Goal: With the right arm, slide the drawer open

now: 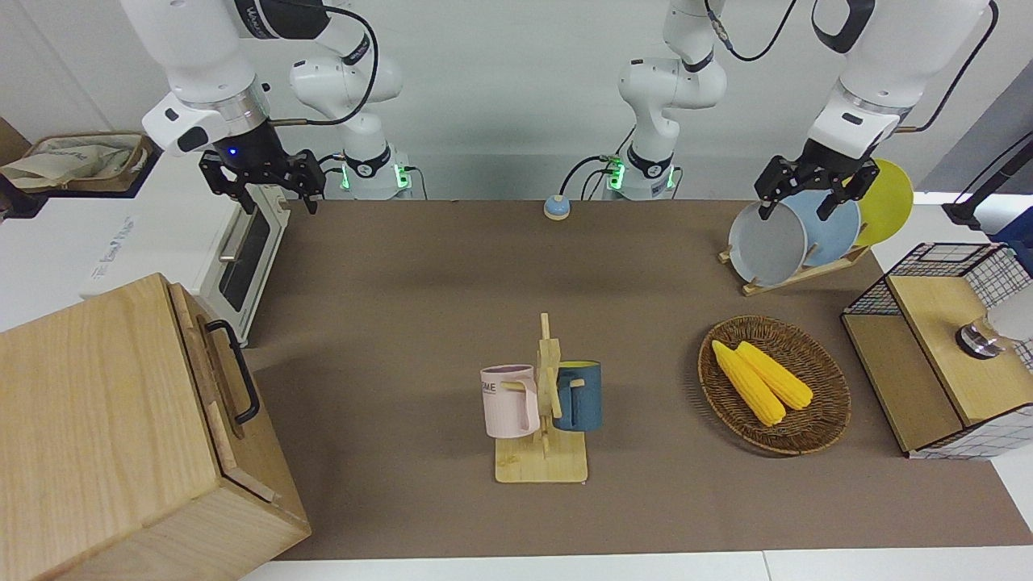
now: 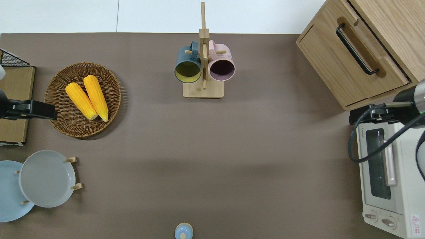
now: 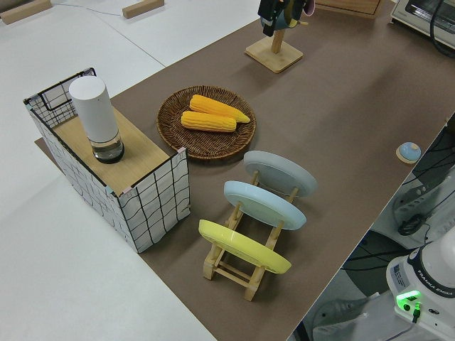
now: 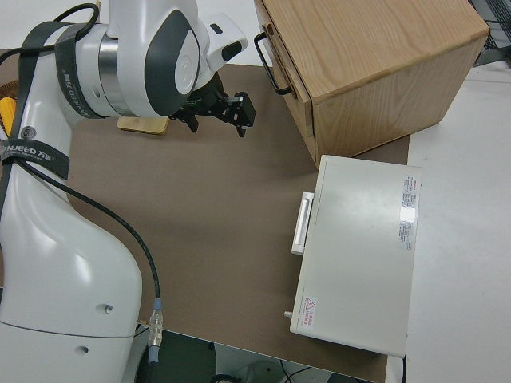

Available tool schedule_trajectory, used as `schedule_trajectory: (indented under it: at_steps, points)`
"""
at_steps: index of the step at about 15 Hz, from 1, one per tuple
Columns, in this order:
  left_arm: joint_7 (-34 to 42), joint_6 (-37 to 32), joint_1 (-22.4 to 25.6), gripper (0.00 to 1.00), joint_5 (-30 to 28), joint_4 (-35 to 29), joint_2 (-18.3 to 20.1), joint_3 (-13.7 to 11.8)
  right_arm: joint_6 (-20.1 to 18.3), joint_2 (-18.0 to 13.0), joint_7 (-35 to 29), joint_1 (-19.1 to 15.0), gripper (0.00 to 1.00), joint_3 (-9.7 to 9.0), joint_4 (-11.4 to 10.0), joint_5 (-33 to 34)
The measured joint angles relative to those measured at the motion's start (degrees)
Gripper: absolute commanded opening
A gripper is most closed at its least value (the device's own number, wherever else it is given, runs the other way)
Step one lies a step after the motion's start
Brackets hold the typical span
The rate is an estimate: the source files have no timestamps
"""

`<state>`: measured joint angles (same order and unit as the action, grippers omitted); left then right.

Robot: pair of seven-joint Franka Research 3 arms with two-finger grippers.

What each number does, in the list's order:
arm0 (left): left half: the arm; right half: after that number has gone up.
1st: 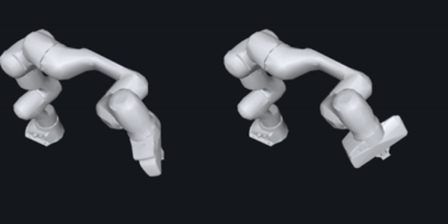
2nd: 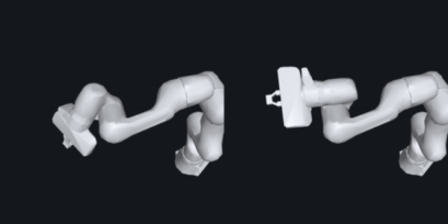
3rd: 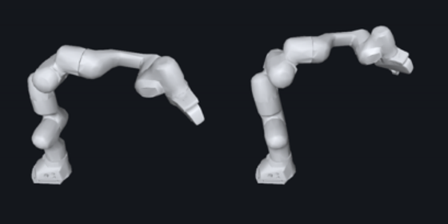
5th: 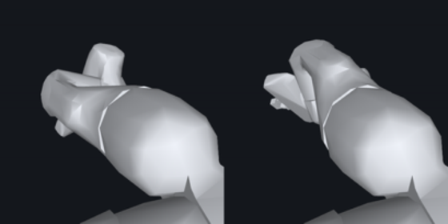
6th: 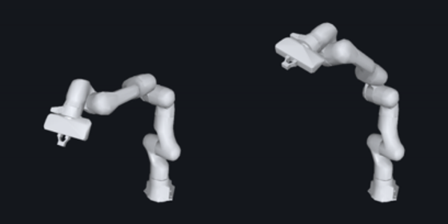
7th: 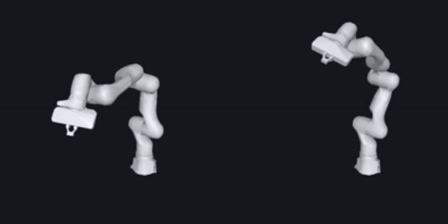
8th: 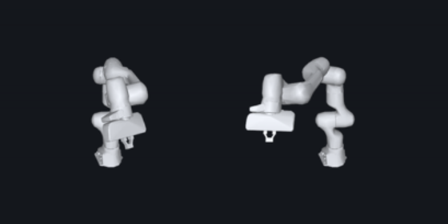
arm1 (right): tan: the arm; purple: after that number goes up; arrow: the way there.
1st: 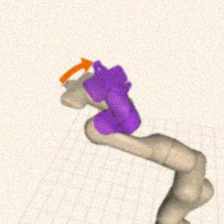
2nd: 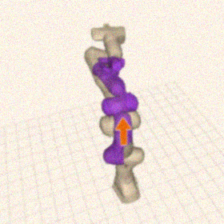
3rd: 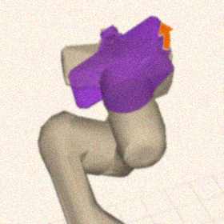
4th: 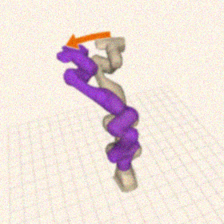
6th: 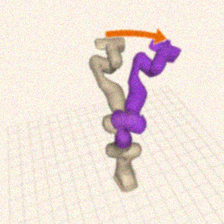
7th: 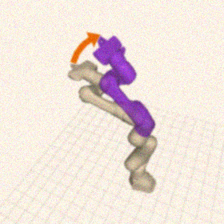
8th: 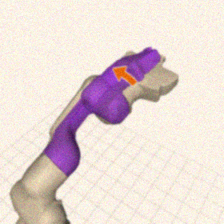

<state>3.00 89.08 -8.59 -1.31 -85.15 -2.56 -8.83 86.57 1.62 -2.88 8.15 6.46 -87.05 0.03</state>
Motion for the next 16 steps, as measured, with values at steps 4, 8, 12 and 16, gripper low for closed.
schedule_trajectory:
  at_steps: [4, 8, 12, 16]
  points:
    - [0.0, 0.0, 0.0, 1.0, 0.0, 0.0, 0.0, 0.0, 0.0, 0.2, 0.0, -0.3, 0.985, 0.18, 0.2, 0.0]
    - [0.0, 0.0, 0.0, 1.0, 0.0, 0.0, 0.0, 0.0, 0.0, 0.3, 0.0, -0.4, 0.985, 0.52, 0.5, 0.1]
    - [0.0, 0.0, 0.0, 1.0, 0.0, 0.0, 0.0, 0.0, 0.1, 0.8, 0.1, 0.0, 0.985, -0.01, 1.0, 5.6]
    - [0.0, 0.0, 0.0, 1.0, 0.0, 0.0, 0.0, 0.0, 0.9, 3.2, 0.1, 3.6, 0.985, -0.34, 3.1, 15.5]
